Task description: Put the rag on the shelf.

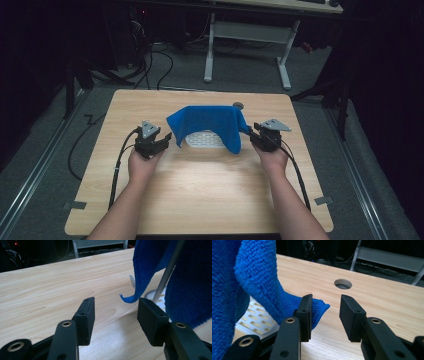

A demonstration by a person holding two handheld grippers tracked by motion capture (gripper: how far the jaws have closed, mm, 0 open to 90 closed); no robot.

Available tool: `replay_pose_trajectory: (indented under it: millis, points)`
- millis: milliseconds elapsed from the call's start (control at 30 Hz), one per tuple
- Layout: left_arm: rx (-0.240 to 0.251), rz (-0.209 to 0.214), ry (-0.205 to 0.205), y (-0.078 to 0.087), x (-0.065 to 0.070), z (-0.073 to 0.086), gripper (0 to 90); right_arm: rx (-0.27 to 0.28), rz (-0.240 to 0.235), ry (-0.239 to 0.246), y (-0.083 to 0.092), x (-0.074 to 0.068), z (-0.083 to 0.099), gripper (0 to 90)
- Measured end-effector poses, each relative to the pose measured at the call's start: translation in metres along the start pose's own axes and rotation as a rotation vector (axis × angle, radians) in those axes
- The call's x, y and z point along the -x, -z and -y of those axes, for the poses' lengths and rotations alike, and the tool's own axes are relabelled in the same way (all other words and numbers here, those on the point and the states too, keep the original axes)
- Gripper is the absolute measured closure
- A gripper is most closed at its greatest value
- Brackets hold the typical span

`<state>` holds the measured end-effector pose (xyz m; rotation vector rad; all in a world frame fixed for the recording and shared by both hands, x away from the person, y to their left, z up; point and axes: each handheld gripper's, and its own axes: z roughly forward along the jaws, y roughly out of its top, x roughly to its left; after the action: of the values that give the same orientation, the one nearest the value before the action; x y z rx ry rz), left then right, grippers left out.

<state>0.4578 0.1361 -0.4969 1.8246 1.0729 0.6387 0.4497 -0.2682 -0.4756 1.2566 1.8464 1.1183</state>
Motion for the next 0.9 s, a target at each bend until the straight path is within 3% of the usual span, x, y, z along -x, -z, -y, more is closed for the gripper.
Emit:
replay_pose_trajectory:
  millis: [233,367,467,900]
  points:
    - [-0.012,0.006,-0.012,0.008,0.001,0.006,47.9,-0.024,0.02,-0.009,0.007,0.005,0.006,59.5]
    - [-0.023,0.013,-0.002,0.01,0.0,0.01,47.6,0.007,0.029,-0.007,0.013,0.005,0.008,58.6]
    - [-0.029,0.017,-0.001,0.013,0.001,0.014,47.6,-0.007,0.029,-0.016,0.014,0.006,0.009,57.8]
    - [-0.04,0.04,0.013,0.035,0.003,0.031,46.5,-0.001,0.028,0.035,0.038,0.003,0.02,54.1]
